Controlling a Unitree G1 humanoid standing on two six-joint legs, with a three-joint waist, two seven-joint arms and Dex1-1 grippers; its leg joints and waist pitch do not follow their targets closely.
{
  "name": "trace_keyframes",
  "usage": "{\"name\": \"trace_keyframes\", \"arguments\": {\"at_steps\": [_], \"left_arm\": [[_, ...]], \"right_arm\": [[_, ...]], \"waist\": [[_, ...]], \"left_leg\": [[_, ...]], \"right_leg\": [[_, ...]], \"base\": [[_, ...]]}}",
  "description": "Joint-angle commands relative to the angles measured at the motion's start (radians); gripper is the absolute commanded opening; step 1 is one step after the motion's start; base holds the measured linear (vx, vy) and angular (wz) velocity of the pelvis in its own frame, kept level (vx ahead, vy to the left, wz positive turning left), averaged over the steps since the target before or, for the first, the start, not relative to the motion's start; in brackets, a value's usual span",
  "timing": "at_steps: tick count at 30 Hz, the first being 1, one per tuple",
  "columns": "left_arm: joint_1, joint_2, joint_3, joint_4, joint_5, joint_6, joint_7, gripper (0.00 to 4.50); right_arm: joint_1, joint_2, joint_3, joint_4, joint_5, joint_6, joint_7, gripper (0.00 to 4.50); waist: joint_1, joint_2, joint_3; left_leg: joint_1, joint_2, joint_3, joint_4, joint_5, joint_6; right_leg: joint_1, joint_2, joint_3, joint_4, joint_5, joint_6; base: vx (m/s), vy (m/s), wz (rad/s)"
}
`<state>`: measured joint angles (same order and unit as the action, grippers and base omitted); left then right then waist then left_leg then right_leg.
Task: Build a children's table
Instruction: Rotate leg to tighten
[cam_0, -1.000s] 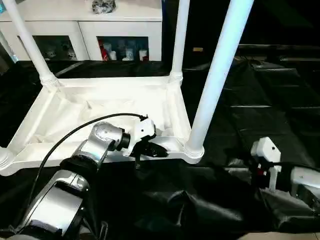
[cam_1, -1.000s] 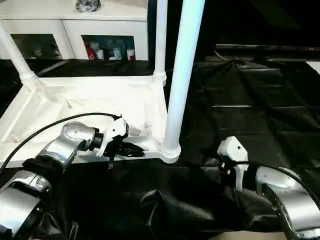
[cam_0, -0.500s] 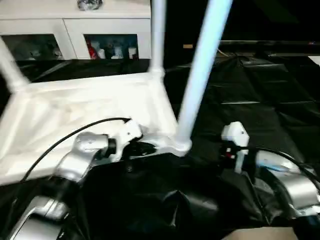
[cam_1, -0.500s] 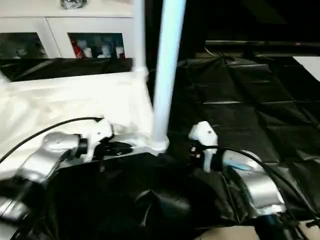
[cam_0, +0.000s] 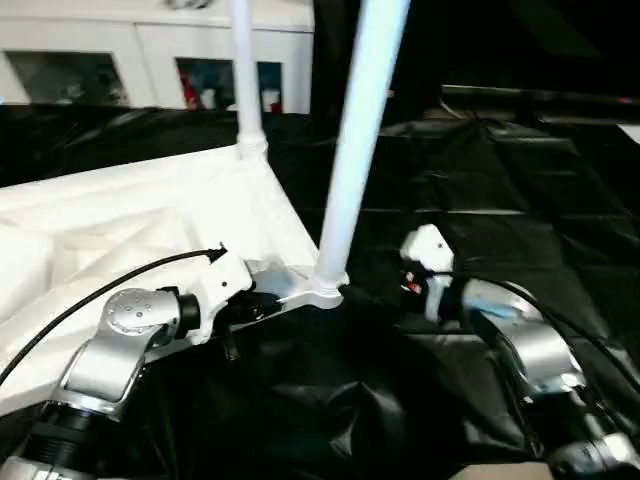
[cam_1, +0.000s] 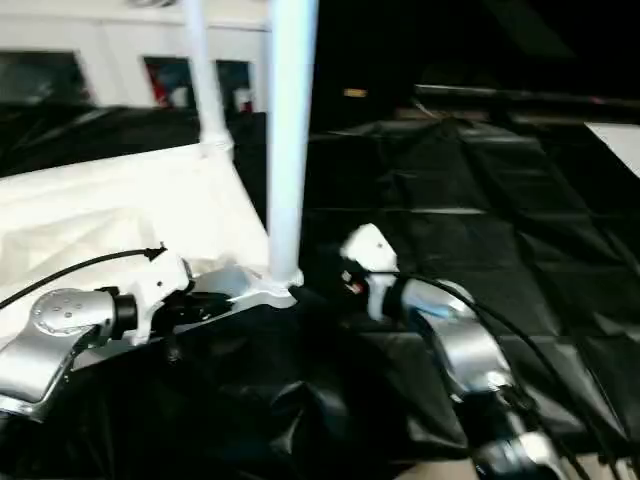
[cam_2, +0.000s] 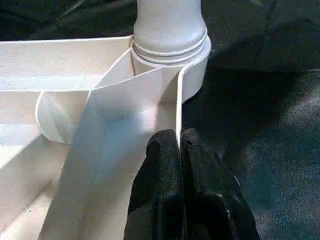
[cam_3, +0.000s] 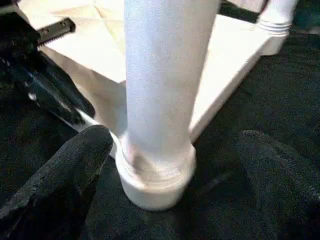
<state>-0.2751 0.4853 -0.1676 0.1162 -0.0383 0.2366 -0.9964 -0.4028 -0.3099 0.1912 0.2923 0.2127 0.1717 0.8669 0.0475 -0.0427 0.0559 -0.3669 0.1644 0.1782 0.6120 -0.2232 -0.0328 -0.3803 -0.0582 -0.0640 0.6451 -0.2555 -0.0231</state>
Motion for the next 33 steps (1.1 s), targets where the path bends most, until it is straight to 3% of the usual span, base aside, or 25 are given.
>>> {"name": "trace_keyframes", "arguments": {"at_steps": [1,6,10,11,14,15,17,23,33], "left_arm": [[-0.013,-0.033,-0.044,0.008,-0.015,-0.018,-0.004,0.07],[-0.054,-0.056,-0.081,0.046,-0.008,-0.039,-0.031,0.07],[-0.065,-0.055,-0.092,0.058,-0.001,-0.042,-0.048,0.07],[-0.070,-0.049,-0.095,0.066,0.002,-0.049,-0.051,0.07],[-0.078,-0.043,-0.096,0.079,0.004,-0.057,-0.058,0.07],[-0.080,-0.042,-0.095,0.083,0.004,-0.058,-0.060,0.00],[-0.089,-0.038,-0.098,0.099,0.004,-0.065,-0.070,0.00],[-0.095,-0.027,-0.102,0.117,0.006,-0.075,-0.082,0.00],[-0.097,-0.021,-0.103,0.140,0.001,-0.089,-0.096,0.00]], "right_arm": [[-0.015,-0.004,0.001,0.036,-0.004,-0.013,0.025,4.50],[-0.051,0.009,0.023,0.098,-0.042,-0.052,0.017,4.50],[-0.077,0.024,0.024,0.148,-0.063,-0.066,-0.003,4.50],[-0.086,0.029,0.027,0.168,-0.069,-0.072,-0.004,4.50],[-0.094,0.037,0.028,0.192,-0.073,-0.084,-0.004,4.50],[-0.096,0.040,0.028,0.198,-0.071,-0.084,-0.001,4.21],[-0.105,0.049,0.029,0.219,-0.072,-0.085,0.009,4.21],[-0.123,0.059,0.025,0.262,-0.082,-0.104,0.010,3.67],[-0.136,0.080,0.019,0.306,-0.081,-0.118,0.018,2.83]], "waist": [[0.007,-0.010,-0.059],[0.023,-0.012,-0.059],[0.036,-0.011,-0.060],[0.039,-0.006,-0.060],[0.041,-0.008,-0.063],[0.040,-0.009,-0.063],[0.041,-0.009,-0.062],[0.040,-0.007,-0.062],[0.040,-0.007,-0.063]], "left_leg": [[0.013,0.079,-0.025,-0.068,0.066,0.131],[0.016,0.077,-0.022,-0.065,0.081,0.131],[0.017,0.078,-0.020,-0.066,0.062,0.109],[0.018,0.078,-0.020,-0.066,0.064,0.102],[0.016,0.077,-0.021,-0.065,0.073,0.101],[0.016,0.076,-0.021,-0.065,0.074,0.103],[0.014,0.076,-0.020,-0.066,0.057,0.103],[0.016,0.079,-0.021,-0.069,0.027,0.080],[0.015,0.078,-0.021,-0.069,0.034,0.086]], "right_leg": [[0.047,-0.103,0.064,-0.055,0.166,-0.289],[0.044,-0.104,0.064,-0.054,0.159,-0.283],[0.043,-0.104,0.064,-0.055,0.127,-0.275],[0.042,-0.103,0.064,-0.053,0.135,-0.273],[0.046,-0.103,0.064,-0.050,0.167,-0.271],[0.046,-0.102,0.064,-0.050,0.172,-0.272],[0.047,-0.105,0.064,-0.053,0.153,-0.272],[0.045,-0.105,0.062,-0.055,0.110,-0.264],[0.045,-0.104,0.062,-0.054,0.127,-0.270]], "base": [[0.000,0.000,0.00],[0.000,0.000,0.00],[0.000,0.000,0.00],[0.000,0.000,0.00],[0.000,0.000,0.00],[0.000,0.000,0.00],[0.000,0.000,0.00],[0.000,0.000,0.00],[0.000,0.000,0.00]]}}
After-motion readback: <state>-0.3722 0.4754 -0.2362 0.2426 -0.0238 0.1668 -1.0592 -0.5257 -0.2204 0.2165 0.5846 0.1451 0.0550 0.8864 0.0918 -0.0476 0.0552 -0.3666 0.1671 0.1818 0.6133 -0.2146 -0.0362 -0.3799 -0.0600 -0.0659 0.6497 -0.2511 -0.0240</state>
